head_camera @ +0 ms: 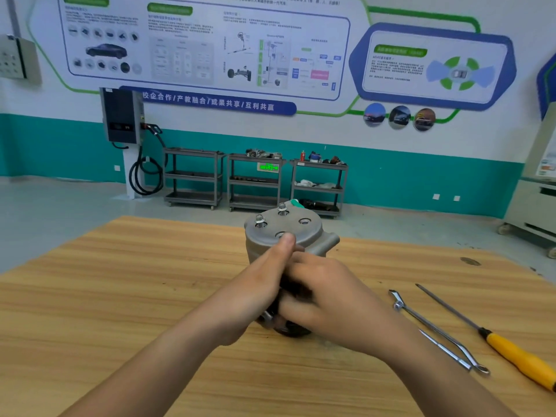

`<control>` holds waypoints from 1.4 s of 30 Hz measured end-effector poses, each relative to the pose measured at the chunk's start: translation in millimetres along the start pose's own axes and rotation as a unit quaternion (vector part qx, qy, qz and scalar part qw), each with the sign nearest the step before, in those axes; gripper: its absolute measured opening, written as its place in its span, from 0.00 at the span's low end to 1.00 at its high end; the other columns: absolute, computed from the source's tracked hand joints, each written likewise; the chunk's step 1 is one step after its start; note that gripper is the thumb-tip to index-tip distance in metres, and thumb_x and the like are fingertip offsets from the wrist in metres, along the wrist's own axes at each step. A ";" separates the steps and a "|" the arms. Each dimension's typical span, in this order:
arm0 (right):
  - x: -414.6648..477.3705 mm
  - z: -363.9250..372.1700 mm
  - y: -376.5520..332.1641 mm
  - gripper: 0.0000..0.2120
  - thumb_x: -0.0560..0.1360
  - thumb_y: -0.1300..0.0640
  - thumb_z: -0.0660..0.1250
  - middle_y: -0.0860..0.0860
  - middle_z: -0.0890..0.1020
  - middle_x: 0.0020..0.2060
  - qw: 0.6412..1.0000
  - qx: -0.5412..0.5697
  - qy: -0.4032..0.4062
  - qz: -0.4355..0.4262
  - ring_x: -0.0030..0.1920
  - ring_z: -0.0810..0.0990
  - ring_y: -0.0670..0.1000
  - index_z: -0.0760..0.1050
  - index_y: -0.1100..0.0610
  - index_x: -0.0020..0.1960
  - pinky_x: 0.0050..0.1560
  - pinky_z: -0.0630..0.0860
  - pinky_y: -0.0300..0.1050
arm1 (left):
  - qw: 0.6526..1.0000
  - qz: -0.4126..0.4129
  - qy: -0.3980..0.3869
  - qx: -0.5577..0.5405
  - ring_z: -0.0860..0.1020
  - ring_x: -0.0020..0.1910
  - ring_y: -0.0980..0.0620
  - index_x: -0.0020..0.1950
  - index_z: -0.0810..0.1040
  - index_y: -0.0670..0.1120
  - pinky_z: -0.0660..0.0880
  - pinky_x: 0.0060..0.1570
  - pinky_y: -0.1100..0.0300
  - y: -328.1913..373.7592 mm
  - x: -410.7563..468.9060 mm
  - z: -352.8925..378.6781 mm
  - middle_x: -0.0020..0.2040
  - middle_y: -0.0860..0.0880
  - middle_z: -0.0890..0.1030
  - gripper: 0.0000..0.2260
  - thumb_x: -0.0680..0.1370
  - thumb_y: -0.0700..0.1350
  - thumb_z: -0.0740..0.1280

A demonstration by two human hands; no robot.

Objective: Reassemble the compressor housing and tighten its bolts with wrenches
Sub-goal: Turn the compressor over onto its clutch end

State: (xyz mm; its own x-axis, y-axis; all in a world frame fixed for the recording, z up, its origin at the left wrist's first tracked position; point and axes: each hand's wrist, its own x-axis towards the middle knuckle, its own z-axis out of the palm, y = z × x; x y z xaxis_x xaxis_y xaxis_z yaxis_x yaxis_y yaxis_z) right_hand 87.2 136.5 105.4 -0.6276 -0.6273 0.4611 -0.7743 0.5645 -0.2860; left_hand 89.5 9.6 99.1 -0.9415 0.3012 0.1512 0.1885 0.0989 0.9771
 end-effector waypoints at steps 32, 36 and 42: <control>135.2 -39.6 91.9 0.11 0.76 0.55 0.61 0.50 0.72 0.27 0.906 0.178 0.040 0.381 0.26 0.65 0.47 0.72 0.58 0.36 0.26 0.62 0.37 | 0.976 0.067 0.206 0.003 0.68 0.22 0.58 0.49 0.79 0.53 0.63 0.20 0.68 -18.7 19.7 -56.7 0.41 0.51 0.79 0.08 0.78 0.44 0.61; 127.6 -41.7 95.0 0.12 0.76 0.55 0.62 0.48 0.72 0.25 0.902 0.213 0.041 0.374 0.25 0.65 0.45 0.73 0.57 0.36 0.24 0.63 0.35 | 0.943 0.156 0.179 0.235 0.73 0.29 0.59 0.62 0.71 0.63 0.69 0.28 0.65 -28.7 30.2 -46.7 0.37 0.50 0.78 0.15 0.77 0.51 0.60; 115.7 -46.4 93.0 0.10 0.75 0.57 0.65 0.45 0.74 0.20 0.889 0.269 0.059 0.365 0.20 0.67 0.43 0.74 0.56 0.35 0.21 0.65 0.34 | 0.904 0.197 0.165 0.343 0.71 0.26 0.60 0.68 0.70 0.57 0.64 0.27 0.63 -42.0 32.4 -31.3 0.25 0.55 0.73 0.19 0.76 0.54 0.60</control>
State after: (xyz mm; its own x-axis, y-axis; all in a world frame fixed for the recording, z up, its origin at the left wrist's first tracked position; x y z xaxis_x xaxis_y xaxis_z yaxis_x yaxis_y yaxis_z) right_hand -53.6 141.4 171.1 -0.9908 -0.1193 0.0635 -0.1101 0.4400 -0.8912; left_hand 42.4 -14.5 67.6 -0.7748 0.1526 0.6135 0.5485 0.6449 0.5323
